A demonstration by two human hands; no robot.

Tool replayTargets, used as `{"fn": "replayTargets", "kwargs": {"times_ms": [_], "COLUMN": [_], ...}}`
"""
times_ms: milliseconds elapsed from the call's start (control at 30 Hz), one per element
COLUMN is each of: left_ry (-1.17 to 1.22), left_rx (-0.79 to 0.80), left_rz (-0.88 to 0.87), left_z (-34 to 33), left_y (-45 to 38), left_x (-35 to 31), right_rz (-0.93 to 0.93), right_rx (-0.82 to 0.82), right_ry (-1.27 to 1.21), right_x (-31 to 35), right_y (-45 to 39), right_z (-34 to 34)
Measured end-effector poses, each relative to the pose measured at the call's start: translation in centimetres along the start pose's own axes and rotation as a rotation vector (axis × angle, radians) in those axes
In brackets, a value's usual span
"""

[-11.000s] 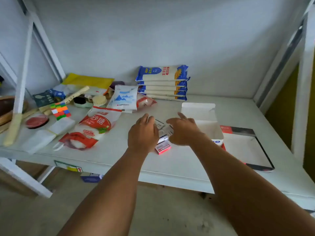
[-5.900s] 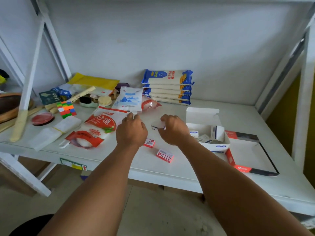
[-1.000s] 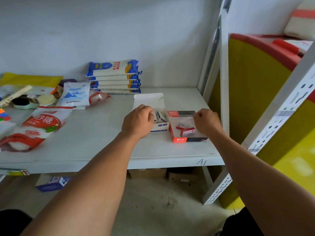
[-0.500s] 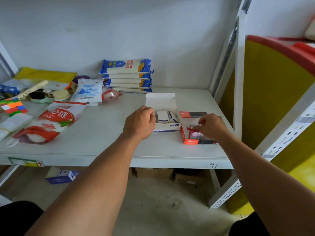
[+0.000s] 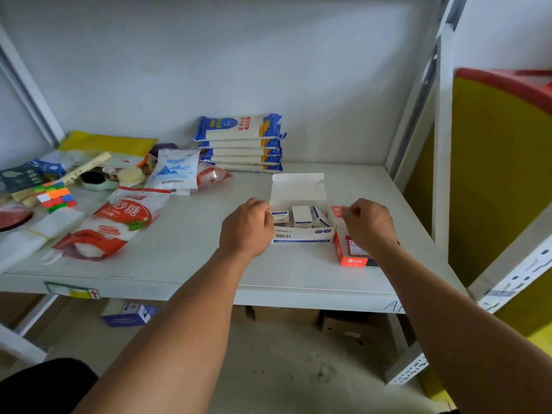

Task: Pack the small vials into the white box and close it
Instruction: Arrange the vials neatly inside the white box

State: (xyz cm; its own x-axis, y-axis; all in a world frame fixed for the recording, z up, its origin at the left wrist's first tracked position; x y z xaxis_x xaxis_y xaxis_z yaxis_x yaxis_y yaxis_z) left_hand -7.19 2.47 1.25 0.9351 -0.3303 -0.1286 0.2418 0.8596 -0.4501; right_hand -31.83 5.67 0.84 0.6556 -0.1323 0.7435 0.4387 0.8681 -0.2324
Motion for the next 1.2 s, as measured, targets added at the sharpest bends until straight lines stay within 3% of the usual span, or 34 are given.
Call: {"fn": "replayTargets", "kwargs": {"times_ms": [167,333,600,700,767,900,1100,1200], "left_ry": [-0.006,0.0,-0.007,-0.004,0.005,0.011,0.022,0.017], "left_rx": [0.001,-0.008,0.011,0.009,0.004,0.008,0.027,0.027], "left_rz": [0.007,0.004,0.065,0.058,0.059,0.055,0.083,0.066], "left_z": [-0.3,-0.9,-0.5,-0.6,-0.5,-0.4,-0.6,-0.8], "left_y": [-0.1,-0.2,0.1,0.6,0.7,0.7,0.6,0.6], "left_x": [0.1,0.0,1.2,1.7,2.0,2.4,3.0,2.9], "right_rz": [0.016,0.012,-0.004,0.12,0.196,0.184,0.36,0.396], "right_rx": [0.158,0.132,0.3,0.198,0.237,0.435,0.42,0.492], "right_ry": [-0.041,-0.086,-0.042,-0.089,-0.118,0.006,0.243,0.279], "right_x": [1.3,1.7,2.3,3.3,4.5,6.5,8.4,9.1], "right_y": [0.1,0.4,0.3,0.5,0.4,0.2,0.1,0.6], "right_z": [-1.3,-1.9,-2.3,-2.7,-3.5,-4.8,-6.0,-7.1]}}
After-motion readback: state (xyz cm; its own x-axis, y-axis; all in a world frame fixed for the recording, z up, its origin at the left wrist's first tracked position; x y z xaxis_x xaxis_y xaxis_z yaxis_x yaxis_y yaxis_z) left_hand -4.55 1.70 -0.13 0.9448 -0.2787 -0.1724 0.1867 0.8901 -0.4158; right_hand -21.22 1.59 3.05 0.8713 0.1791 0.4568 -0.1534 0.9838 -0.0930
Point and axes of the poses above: each hand's wrist, its own y-axis away from the middle knuckle, its own z-axis out of the back of the hand, x = y × z, the point moved 1 cm from there along -y, towards the middle knuckle, and after that the axes turned 14 degrees about -y, right-handed, at the moved point
